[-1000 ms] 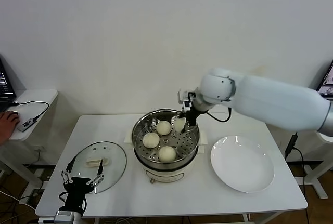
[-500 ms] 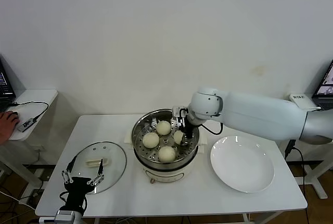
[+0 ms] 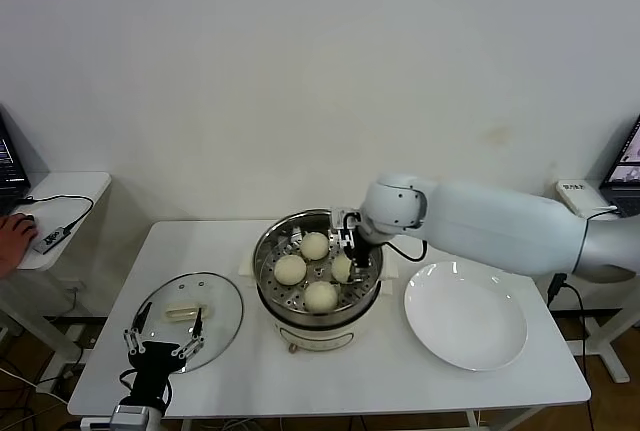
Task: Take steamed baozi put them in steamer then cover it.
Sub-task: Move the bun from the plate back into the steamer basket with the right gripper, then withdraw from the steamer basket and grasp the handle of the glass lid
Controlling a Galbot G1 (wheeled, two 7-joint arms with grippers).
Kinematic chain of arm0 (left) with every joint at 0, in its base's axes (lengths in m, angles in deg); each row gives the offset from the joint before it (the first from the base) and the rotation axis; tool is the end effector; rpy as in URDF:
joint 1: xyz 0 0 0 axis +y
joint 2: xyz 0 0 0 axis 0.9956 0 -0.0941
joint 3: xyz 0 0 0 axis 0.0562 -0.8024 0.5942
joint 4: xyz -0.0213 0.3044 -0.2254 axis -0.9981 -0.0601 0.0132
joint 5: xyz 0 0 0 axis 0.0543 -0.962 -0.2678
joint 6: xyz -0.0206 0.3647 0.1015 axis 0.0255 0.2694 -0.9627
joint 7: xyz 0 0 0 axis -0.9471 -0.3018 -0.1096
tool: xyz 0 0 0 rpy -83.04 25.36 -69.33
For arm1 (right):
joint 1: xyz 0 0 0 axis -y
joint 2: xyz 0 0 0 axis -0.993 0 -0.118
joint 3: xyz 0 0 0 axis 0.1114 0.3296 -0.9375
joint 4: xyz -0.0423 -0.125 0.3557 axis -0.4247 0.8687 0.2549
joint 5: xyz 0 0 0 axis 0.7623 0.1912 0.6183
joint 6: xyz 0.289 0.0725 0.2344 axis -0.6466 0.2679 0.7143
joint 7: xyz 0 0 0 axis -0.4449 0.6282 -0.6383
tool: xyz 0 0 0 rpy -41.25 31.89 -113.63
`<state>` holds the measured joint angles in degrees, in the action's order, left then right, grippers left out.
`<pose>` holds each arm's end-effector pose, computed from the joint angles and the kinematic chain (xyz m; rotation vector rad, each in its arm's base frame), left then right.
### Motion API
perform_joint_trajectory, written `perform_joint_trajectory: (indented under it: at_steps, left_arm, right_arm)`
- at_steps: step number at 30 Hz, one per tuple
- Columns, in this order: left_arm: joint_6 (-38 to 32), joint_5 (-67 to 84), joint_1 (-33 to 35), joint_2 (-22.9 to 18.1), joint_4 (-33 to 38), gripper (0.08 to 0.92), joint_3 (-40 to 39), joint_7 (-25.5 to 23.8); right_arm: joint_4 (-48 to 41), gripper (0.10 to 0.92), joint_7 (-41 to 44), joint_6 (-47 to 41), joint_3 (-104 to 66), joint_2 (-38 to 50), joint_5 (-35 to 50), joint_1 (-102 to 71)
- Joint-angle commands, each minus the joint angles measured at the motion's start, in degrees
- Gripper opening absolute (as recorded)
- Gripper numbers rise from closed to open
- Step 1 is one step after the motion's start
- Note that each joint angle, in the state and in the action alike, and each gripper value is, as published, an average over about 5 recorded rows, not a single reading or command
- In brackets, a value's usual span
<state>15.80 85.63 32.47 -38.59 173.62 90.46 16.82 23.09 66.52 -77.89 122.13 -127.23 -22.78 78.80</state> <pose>0.1516 0.0800 -0.3277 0.0621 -3.0239 -0.4573 0.5303 0.0932 -0.1009 1.3180 -1.5517 1.4046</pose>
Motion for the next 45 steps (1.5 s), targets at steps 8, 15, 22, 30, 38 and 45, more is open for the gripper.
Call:
perform_joint_trajectory:
  at_steps: [8,15,22,30,38,45]
  left_arm:
    - [-0.14,0.98,-0.53,0.31,-0.82,0.823,0.1,-0.17]
    - [-0.38,3.07,-1.08,0.18,-1.73,0.823,0.14,0.68]
    - [-1.17,3.47,-1.12,-0.2,-2.21,0.823,-0.14,1.15]
    - [-0.59,0.81,-0.39,-0.89,-2.6,0.823,-1.59,2.81]
    - [-3.63,-23.22,-0.35,-0.41,-6.83,0.823,-0.56,5.96]
    - [-7.2,-56.18,0.38,2.44,-12.28,0.823,2.79,7.83]
  right_arm:
    - [10.33,0.823,-19.57,8.86,-15.63,12.82,5.47,-8.25]
    - [17.06,0.823,-36.42,19.58,-40.63,21.65,4.26,-38.11]
    - [19.15,0.823,-41.43,33.47,-74.04,15.89,-4.49,-74.31]
    - [17.44,0.823,-34.58,47.21,-103.58,-4.86,-15.15,-99.96]
    - [20.13,0.823,-31.76,47.16,-119.36,-19.0,-12.6,-110.04]
    - [21.45,0.823,-34.02,47.34,-121.75,-22.9,-15.02,-115.19]
